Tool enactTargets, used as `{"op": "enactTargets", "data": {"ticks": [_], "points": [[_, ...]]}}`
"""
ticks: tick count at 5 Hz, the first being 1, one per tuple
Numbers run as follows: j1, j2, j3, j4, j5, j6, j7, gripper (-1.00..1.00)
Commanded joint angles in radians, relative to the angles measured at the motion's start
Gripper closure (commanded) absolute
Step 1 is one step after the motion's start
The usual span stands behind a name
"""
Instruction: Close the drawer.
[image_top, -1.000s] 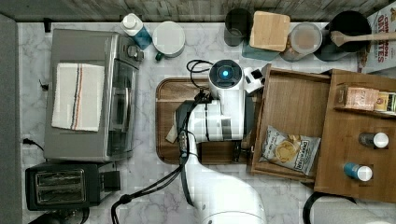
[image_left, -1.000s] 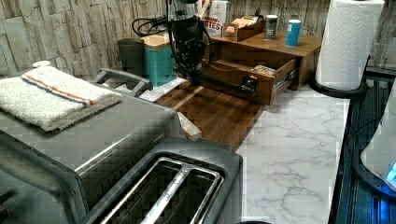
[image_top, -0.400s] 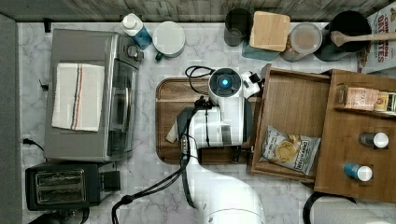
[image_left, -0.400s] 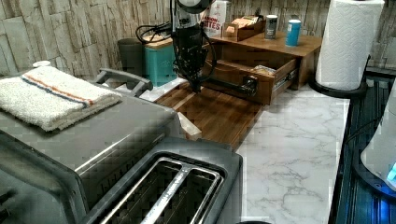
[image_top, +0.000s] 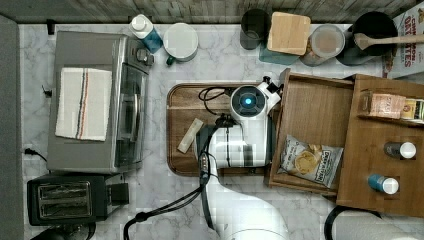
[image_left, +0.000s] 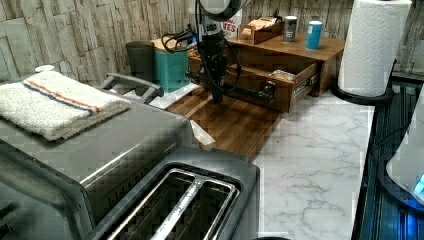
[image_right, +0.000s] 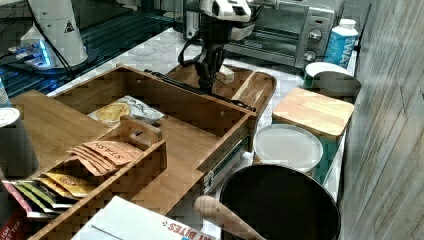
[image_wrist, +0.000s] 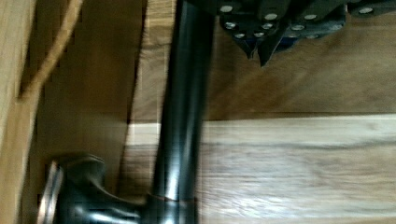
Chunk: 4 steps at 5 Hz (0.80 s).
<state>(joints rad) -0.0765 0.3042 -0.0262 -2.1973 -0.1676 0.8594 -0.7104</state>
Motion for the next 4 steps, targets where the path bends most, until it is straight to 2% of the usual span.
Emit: {"op": "enactTargets", "data": {"ticks": [1,2,3,4], "points": [[-0.207,-0.116,-0.114,0.035,0.047,0.014,-0.201,1.00],[-0.272,-0.090,-0.156,0.126,0.112,-0.057,-0.344,1.00],[-0.345,-0.041,-0.183,0.199,0.234,-0.055,-0.550,1.00],[-0.376,-0.010,-0.219,0.272,0.262,-0.097,-0.586,1.00]]}}
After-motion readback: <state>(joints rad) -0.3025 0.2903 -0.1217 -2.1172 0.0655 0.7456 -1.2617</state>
